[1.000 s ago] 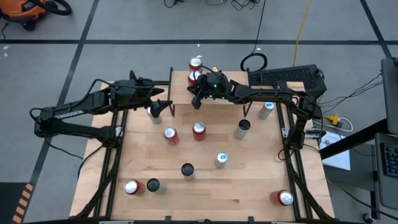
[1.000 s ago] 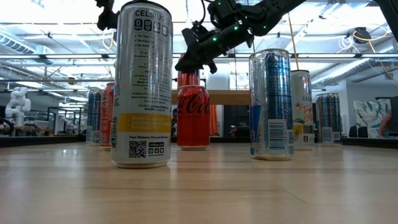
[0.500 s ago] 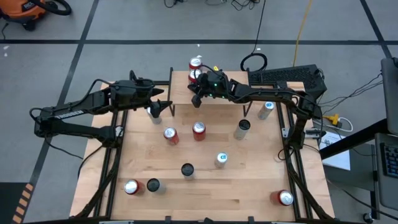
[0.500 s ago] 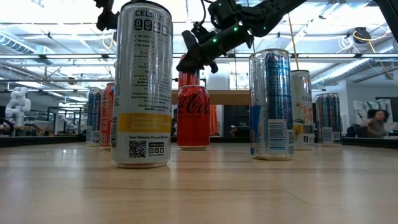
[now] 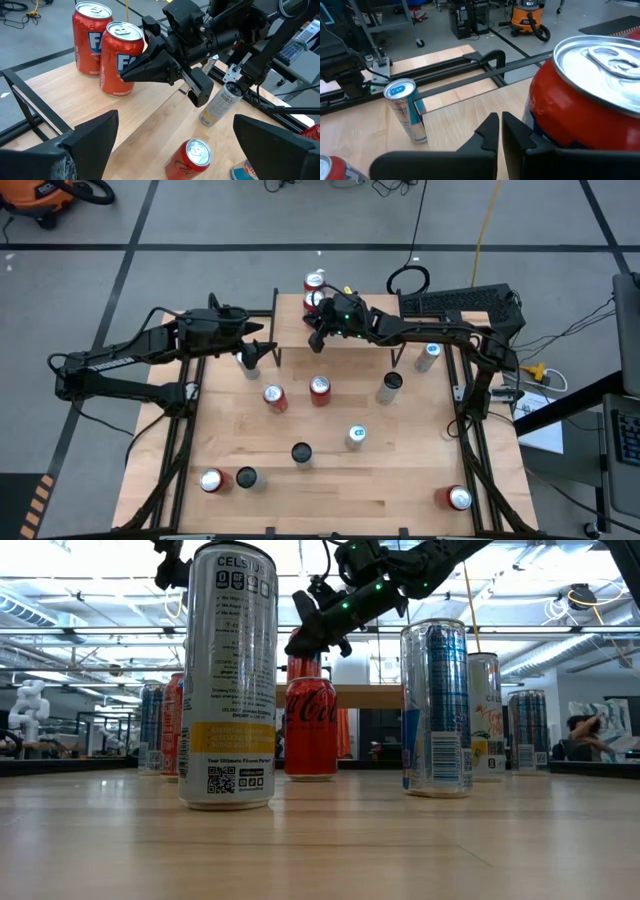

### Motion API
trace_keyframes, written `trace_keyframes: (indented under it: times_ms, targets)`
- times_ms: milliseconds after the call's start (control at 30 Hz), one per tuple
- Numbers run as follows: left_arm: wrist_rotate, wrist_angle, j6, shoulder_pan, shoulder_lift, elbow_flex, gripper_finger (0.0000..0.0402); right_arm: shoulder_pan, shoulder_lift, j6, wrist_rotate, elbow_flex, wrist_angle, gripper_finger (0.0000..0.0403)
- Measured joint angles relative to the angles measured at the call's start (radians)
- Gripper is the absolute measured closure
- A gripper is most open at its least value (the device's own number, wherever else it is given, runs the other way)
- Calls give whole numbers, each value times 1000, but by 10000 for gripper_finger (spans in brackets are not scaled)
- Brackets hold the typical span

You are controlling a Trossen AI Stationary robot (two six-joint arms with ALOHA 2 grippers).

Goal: Place canned beverage on shelf
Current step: Put the bottom red soda can on the shelf aligned with the other red soda can, then put the bottom right red-black soda can on the shelf

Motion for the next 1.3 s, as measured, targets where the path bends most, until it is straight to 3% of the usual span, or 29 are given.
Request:
trace_keyframes:
  times_ms: [133, 333, 567, 933, 1167, 1300]
  targets:
    - [0, -16, -42, 0, 0, 0, 4, 11, -41, 10, -7, 0, -54, 403]
    - [-4, -93, -151, -2, 0, 0, 4, 33, -138, 78, -132, 1, -200, 403]
    - [18, -114, -128, -3, 0, 0, 4, 90, -259, 206, -188, 1, -445, 403]
    - [187, -126, -150, -9, 0, 0, 4, 215, -377, 305, -189, 1, -675, 403]
    - [213, -165, -242, -131, -1, 0, 4, 266, -387, 377, -189, 1, -806, 403]
    - [167, -278, -300, -226, 4, 0, 4, 307, -387, 429, -230, 1, -905, 403]
